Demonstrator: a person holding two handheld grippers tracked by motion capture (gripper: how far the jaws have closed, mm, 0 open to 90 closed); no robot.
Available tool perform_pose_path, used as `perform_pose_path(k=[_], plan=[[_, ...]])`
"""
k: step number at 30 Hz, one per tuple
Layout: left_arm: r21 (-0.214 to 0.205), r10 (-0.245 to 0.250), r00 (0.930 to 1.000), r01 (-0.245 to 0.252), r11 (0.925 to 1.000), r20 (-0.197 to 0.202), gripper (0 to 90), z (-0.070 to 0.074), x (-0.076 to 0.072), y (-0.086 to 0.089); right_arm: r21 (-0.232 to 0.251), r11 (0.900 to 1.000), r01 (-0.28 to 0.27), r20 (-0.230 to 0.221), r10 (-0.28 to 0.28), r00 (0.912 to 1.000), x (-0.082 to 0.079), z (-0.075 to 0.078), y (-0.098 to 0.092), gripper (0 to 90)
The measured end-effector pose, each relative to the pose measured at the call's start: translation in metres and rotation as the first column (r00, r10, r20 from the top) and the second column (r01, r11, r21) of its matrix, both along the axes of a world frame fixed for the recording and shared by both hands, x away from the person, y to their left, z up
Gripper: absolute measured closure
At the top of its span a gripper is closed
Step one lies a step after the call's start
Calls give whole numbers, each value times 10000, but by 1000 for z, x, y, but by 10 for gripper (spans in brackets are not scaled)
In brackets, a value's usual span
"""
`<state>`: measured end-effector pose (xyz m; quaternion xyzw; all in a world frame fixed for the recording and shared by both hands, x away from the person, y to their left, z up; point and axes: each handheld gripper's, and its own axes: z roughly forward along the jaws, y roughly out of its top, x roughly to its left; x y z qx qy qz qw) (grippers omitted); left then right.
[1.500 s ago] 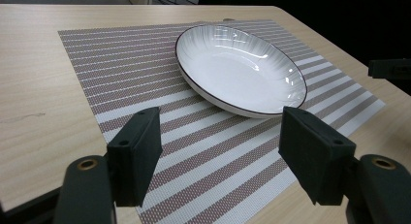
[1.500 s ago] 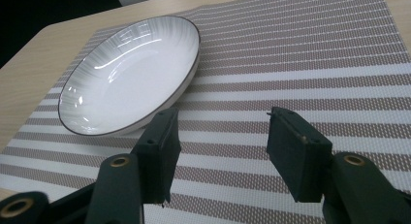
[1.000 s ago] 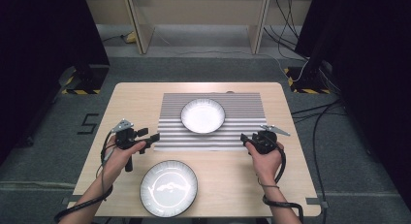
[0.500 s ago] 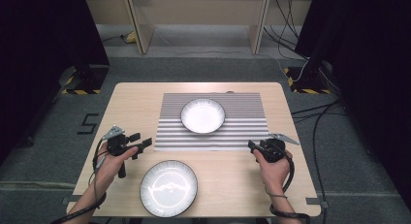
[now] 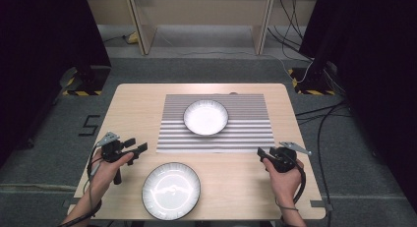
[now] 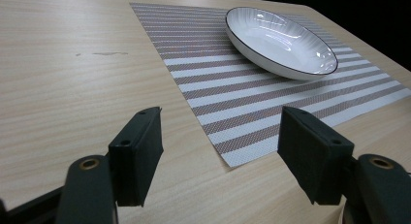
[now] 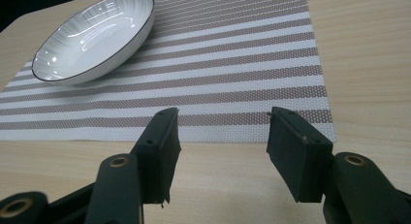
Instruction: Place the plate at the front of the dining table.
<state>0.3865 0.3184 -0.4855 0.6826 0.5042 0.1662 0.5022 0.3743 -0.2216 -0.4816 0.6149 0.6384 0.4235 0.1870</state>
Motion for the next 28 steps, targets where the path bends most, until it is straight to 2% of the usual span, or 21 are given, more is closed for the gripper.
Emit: perform_pose_path(k=[10,13,16,21,24,28], plan=[[17,223,9998,-223,9998,2,325,-4,-9,11,-53,9999,142,1,-142,9999,-10,-1,-9,455],[36,285,9996,-284,9996,-23,325,-6,-12,14,-81,9998,190,-12,-190,9998,-16,-4,-13,455],[-184,436,9990,-437,9989,-98,328,-8,-16,19,-164,9995,260,-46,-261,9996,-24,-6,-17,455],[-144,511,9987,-511,9986,-63,336,-11,-21,19,-42,9992,408,-57,-408,9991,-36,-10,-24,453],[-298,423,9991,-423,9987,-20,341,-8,-19,16,28,9990,440,-87,-440,9990,-38,-11,-25,454],[-356,166,9998,-163,9992,99,357,1,-8,6,190,9997,179,9,-180,9998,-32,-6,-16,461]])
